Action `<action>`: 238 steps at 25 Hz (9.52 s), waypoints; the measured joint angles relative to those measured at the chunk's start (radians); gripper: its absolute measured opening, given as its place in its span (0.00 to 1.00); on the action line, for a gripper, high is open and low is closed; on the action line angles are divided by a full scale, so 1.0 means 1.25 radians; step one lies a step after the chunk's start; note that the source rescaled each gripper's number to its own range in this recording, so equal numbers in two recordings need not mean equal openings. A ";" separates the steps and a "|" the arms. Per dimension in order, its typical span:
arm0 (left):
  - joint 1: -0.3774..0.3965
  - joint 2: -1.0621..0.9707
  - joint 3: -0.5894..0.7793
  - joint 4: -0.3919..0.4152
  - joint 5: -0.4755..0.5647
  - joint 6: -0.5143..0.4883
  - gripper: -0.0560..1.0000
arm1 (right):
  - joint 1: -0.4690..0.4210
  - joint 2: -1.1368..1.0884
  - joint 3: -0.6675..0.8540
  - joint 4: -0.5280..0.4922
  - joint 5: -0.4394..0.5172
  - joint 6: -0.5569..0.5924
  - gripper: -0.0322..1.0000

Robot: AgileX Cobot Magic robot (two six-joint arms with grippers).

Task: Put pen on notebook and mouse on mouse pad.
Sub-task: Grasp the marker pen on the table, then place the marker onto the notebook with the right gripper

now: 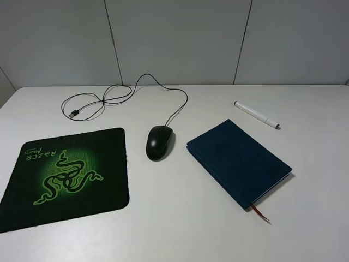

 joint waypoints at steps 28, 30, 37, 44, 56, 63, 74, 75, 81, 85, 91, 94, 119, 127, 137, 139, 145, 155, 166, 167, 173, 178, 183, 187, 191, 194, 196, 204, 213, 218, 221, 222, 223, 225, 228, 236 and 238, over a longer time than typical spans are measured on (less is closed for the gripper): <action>0.000 0.000 0.000 0.000 0.000 0.000 1.00 | 0.000 1.004 -0.463 0.128 -0.140 -0.465 1.00; 0.000 0.000 0.000 0.000 0.000 0.000 1.00 | 0.000 1.049 -0.481 0.129 -0.166 -0.498 1.00; 0.000 0.000 0.000 0.000 0.000 0.000 1.00 | 0.000 1.174 -0.491 0.170 -0.289 -0.630 1.00; 0.000 0.000 0.000 0.000 0.000 0.000 1.00 | 0.025 1.285 -0.512 0.203 -0.344 -0.702 1.00; 0.000 0.000 0.000 0.000 0.000 0.000 1.00 | 0.087 1.503 -0.758 0.149 -0.217 -0.645 1.00; 0.000 0.000 0.000 0.000 0.000 0.000 1.00 | 0.110 1.576 -0.845 0.112 -0.183 -0.592 1.00; 0.000 0.000 0.000 0.000 0.000 0.000 1.00 | 0.110 1.635 -0.863 0.075 -0.189 -0.573 1.00; 0.000 0.000 0.000 0.000 0.000 0.000 1.00 | 0.110 1.638 -0.863 0.073 -0.190 -0.569 1.00; 0.000 0.000 0.000 0.000 0.000 0.000 1.00 | 0.110 1.649 -0.863 0.067 -0.205 -0.565 1.00; 0.000 0.000 0.000 0.000 0.000 0.000 1.00 | 0.110 1.652 -0.863 0.065 -0.211 -0.565 1.00; 0.000 0.000 0.000 0.000 0.000 0.000 1.00 | 0.110 1.656 -0.863 0.062 -0.212 -0.563 1.00; 0.000 0.000 0.000 0.000 0.000 0.000 1.00 | 0.110 1.659 -0.863 0.062 -0.210 -0.563 1.00; 0.000 0.000 0.000 0.000 0.000 0.000 1.00 | 0.110 1.660 -0.863 0.061 -0.183 -0.548 0.40; 0.000 0.000 0.000 0.000 0.000 0.000 1.00 | 0.110 1.668 -0.863 0.061 -0.179 -0.535 0.29; 0.000 0.000 0.000 0.000 0.000 0.000 1.00 | 0.110 1.671 -0.865 0.061 -0.182 -0.503 0.05; 0.000 0.000 0.000 0.000 0.000 0.000 1.00 | 0.110 1.670 -0.865 0.061 -0.181 -0.502 0.05; 0.000 0.000 0.000 0.000 0.000 0.000 1.00 | 0.110 1.659 -0.865 0.057 -0.154 -0.484 0.05; 0.000 0.000 0.000 0.000 0.000 0.000 1.00 | 0.110 1.600 -0.864 0.045 -0.099 -0.417 0.05; 0.000 0.000 0.000 0.000 0.000 0.000 1.00 | 0.110 1.513 -0.864 0.045 0.050 -0.321 0.05; 0.000 0.000 0.000 0.000 0.000 0.000 1.00 | 0.110 1.506 -0.864 0.045 0.060 -0.318 0.05; 0.000 0.000 0.000 0.000 0.000 0.000 1.00 | 0.135 1.458 -0.856 0.030 0.068 -0.299 0.05; 0.000 0.000 0.000 0.000 0.000 0.000 1.00 | 0.186 1.417 -0.849 -0.001 0.068 -0.272 0.05; 0.000 0.000 0.000 0.000 0.000 0.000 1.00 | 0.220 1.370 -0.778 -0.004 0.068 -0.255 0.05; 0.000 0.000 0.000 0.000 0.000 0.000 1.00 | 0.222 1.320 -0.686 0.011 0.068 -0.253 0.05; 0.000 0.000 0.000 0.000 0.000 0.000 1.00 | 0.222 1.262 -0.593 0.015 0.025 -0.252 0.05; 0.000 0.000 0.000 0.000 0.000 0.000 1.00 | 0.222 1.226 -0.524 0.016 -0.020 -0.252 0.05; 0.000 0.000 0.000 0.000 0.000 0.000 1.00 | 0.222 1.208 -0.480 0.017 -0.051 -0.252 0.05; 0.000 0.000 0.000 0.000 0.000 0.000 1.00 | 0.222 1.185 -0.320 0.082 -0.153 -0.286 0.05; 0.000 0.000 0.000 0.000 0.000 0.000 1.00 | 0.321 1.185 -0.269 0.037 -0.254 -0.254 0.05; 0.000 0.000 0.000 0.000 0.000 0.000 1.00 | 0.359 1.185 -0.267 -0.015 -0.300 -0.201 0.05; 0.000 0.000 0.000 0.000 0.000 0.000 1.00 | 0.359 1.186 -0.267 -0.023 -0.316 -0.193 0.05; 0.000 0.000 0.000 0.000 0.000 0.000 1.00 | 0.359 1.188 -0.267 -0.023 -0.318 -0.191 0.05; 0.000 0.000 0.000 0.000 0.000 0.000 1.00 | 0.359 1.193 -0.267 -0.023 -0.318 -0.188 0.05; 0.000 0.000 0.000 0.000 0.000 0.000 1.00 | 0.359 1.211 -0.267 -0.023 -0.319 -0.180 0.05; 0.000 0.000 0.000 0.000 0.000 0.000 1.00 | 0.359 1.236 -0.267 -0.020 -0.327 -0.175 0.05; 0.000 0.000 0.000 0.000 0.000 0.000 1.00 | 0.359 1.241 -0.267 -0.018 -0.377 -0.174 0.05; 0.000 0.000 0.000 0.000 0.000 0.000 1.00 | 0.359 1.241 -0.267 -0.015 -0.377 -0.174 0.05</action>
